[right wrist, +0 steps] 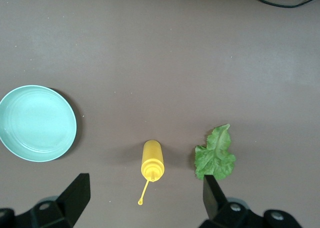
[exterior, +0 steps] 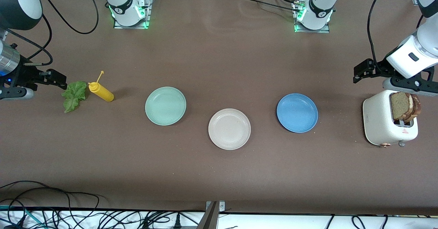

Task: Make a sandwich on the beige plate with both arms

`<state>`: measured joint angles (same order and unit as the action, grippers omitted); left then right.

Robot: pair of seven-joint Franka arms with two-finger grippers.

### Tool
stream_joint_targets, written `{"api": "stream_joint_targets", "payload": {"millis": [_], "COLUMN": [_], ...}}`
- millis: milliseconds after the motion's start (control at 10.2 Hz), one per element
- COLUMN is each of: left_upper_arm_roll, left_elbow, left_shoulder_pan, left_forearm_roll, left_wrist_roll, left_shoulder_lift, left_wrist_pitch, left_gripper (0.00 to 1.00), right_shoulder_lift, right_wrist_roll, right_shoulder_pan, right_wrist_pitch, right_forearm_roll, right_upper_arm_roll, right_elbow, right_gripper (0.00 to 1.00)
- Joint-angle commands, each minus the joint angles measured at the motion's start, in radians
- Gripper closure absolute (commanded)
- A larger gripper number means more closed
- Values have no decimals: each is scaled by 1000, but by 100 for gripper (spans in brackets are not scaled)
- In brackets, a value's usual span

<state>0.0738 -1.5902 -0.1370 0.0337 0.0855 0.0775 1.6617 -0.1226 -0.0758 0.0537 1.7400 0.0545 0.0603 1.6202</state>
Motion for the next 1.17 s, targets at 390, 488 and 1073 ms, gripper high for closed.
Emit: {"api": "stream_joint_targets", "payload": {"millis": [390,488,1073], "left_upper_arm_roll": [-2,-2,0], "left_elbow": [35,35,33], "left_shoulder_pan": [-1,-1,2], "left_forearm_roll": [-40,-37,-31], "left_wrist_roll": [-3,0,-1], "left_shoulder_lift": [50,56,56], "left_wrist_pitch": [-30,-30,-31], "left_gripper": [0,0,0], "right_shoulder_lift": [0,0,0], "right_wrist_roll": [56,56,53], "right_shoulder_pan": [0,-2,-2], "right_wrist_pitch": [-16,-16,-16], "right_forearm_roll": [-30,-30,-30], "right_upper_arm_roll": [-2,-2,-2], "right_elbow": [-8,-8,-8], "right_gripper": [0,0,0]}}
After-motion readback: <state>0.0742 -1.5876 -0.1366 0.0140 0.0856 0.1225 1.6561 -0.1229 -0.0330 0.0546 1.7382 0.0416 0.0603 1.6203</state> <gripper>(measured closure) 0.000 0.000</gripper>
